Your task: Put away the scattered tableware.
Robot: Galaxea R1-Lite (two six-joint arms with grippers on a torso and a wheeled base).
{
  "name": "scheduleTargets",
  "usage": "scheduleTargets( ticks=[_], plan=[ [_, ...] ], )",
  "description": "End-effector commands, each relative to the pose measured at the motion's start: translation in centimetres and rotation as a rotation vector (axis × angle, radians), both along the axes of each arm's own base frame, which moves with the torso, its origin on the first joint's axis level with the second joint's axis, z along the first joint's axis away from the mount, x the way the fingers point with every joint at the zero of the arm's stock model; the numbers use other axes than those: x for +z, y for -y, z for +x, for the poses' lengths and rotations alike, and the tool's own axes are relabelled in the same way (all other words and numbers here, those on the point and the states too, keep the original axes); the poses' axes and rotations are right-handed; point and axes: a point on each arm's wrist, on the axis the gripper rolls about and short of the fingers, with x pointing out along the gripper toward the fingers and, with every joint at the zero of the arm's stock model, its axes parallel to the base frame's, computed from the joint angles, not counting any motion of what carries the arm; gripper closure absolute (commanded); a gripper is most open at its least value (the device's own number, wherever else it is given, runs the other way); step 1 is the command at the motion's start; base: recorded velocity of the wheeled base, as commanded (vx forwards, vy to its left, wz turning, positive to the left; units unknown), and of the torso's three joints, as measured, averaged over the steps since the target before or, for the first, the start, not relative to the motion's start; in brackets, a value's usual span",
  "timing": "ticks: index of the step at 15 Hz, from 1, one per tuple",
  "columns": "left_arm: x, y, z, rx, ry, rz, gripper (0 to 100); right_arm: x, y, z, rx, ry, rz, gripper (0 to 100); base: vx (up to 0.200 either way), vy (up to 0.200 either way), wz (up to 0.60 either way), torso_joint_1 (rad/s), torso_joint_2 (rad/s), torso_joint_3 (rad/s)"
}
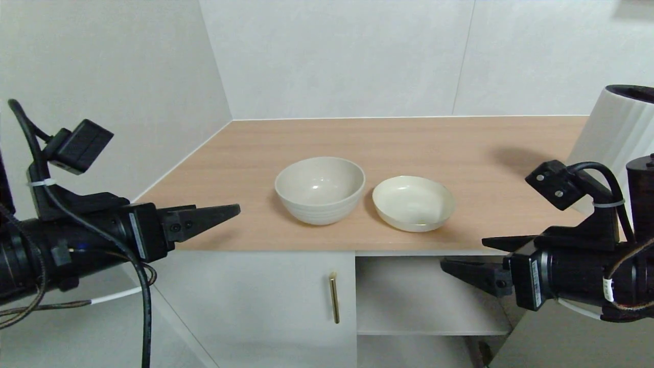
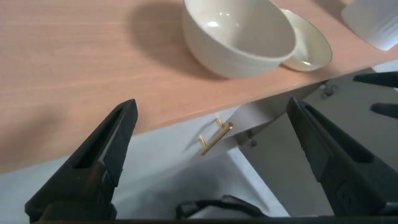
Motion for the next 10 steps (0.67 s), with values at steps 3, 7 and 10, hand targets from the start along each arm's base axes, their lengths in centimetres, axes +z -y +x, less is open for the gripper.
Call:
scheduleTargets(
  ticks=[3,7,10],
  plan=[
    [-1.0,0.7,1.9,0.005,-0.09,-0.033,0,-0.2,-0.1,0.3,-0.003,-0.007,-0.004,0,0.0,0.0,0.0,0.209,-0.48,-0.284],
    [-1.6,1.3,3.8,0.009,-0.135,-0.017,0,-0.7,-0.2,0.9,-0.016,-0.025,-0.018,0,0.0,0.0,0.0,0.214,-0.49,-0.276],
    [-1.8,1.3,3.7,0.008,-0.191,-0.002,0,-1.2,-0.8,2.1,-0.032,-0.017,-0.013,0,0.0,0.0,0.0,0.076,-0.17,-0.1]
  ],
)
